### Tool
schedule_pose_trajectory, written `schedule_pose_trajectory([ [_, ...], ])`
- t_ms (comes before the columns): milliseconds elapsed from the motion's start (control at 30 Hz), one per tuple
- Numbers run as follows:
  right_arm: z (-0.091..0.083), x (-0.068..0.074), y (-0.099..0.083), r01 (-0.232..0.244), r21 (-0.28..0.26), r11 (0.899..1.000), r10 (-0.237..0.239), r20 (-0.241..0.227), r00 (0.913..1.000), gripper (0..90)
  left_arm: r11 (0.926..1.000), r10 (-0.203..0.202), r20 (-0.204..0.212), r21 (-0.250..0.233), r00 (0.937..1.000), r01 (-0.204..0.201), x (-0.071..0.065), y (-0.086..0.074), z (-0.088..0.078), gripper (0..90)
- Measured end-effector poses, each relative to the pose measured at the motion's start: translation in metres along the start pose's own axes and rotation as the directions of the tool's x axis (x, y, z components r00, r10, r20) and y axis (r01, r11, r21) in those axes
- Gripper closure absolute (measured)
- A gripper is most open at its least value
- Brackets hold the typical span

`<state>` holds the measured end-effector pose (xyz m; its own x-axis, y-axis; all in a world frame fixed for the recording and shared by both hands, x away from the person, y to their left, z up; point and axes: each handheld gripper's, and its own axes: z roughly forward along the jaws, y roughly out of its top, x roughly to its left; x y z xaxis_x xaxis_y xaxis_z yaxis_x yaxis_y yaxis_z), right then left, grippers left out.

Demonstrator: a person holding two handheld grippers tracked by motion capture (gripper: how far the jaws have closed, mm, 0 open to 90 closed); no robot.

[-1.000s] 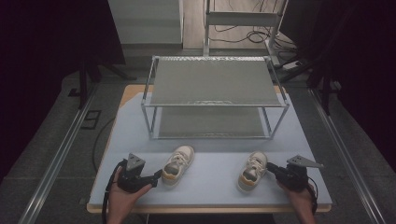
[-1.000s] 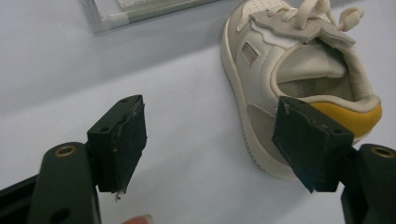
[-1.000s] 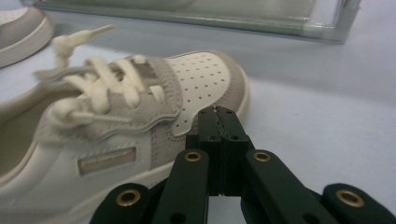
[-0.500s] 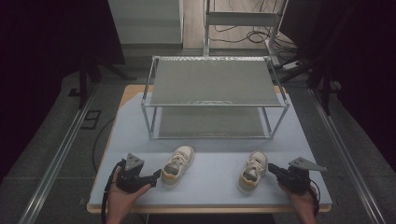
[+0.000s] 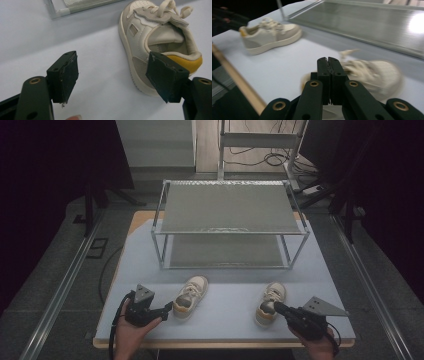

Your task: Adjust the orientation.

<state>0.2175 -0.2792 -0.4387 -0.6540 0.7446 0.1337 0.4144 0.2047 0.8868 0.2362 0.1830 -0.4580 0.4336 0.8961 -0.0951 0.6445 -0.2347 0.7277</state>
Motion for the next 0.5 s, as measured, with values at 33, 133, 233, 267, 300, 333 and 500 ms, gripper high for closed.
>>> schedule_pose_trajectory([
  [33, 0.002, 0.003, 0.0, 0.003, 0.004, 1.0, -0.003, -0.011, 0.9999, 88.2, 1.0, 0.001, 0.0, 0.0, 1.0, -0.001, 0.0, 0.0, 0.0, 25.3],
  [133, 0.012, 0.017, -0.001, 0.029, 0.025, 0.999, -0.028, -0.048, 0.9984, 88.0, 1.0, 0.003, 0.0, 0.002, 1.0, -0.003, -0.001, 0.0, 0.0, 25.3],
  [233, 0.023, 0.027, -0.003, 0.05, 0.048, 0.998, -0.046, -0.08, 0.9957, 88.0, 1.0, 0.003, -0.001, 0.004, 1.0, -0.003, -0.001, 0.0, 0.0, 25.3],
  [267, 0.026, 0.03, -0.004, 0.056, 0.056, 0.997, -0.051, -0.089, 0.9948, 88.0, 1.0, 0.004, 0.001, 0.004, 1.0, -0.004, -0.001, 0.0, 0.0, 25.3],
  [300, 0.03, 0.033, -0.006, 0.063, 0.067, 0.996, -0.057, -0.095, 0.9938, 88.0, 1.0, 0.004, 0.001, 0.004, 1.0, -0.004, -0.001, 0.0, 0.0, 25.3],
  [333, 0.032, 0.034, -0.007, 0.066, 0.073, 0.995, -0.059, -0.098, 0.9935, 88.0, 1.0, 0.004, 0.001, 0.003, 1.0, -0.004, -0.001, 0.0, 0.0, 25.3],
  [500, 0.042, 0.036, -0.012, 0.066, 0.101, 0.993, -0.055, -0.107, 0.9928, 88.1, 1.0, 0.004, 0.0, 0.006, 1.0, -0.004, -0.001, 0.0, 0.0, 25.3],
])
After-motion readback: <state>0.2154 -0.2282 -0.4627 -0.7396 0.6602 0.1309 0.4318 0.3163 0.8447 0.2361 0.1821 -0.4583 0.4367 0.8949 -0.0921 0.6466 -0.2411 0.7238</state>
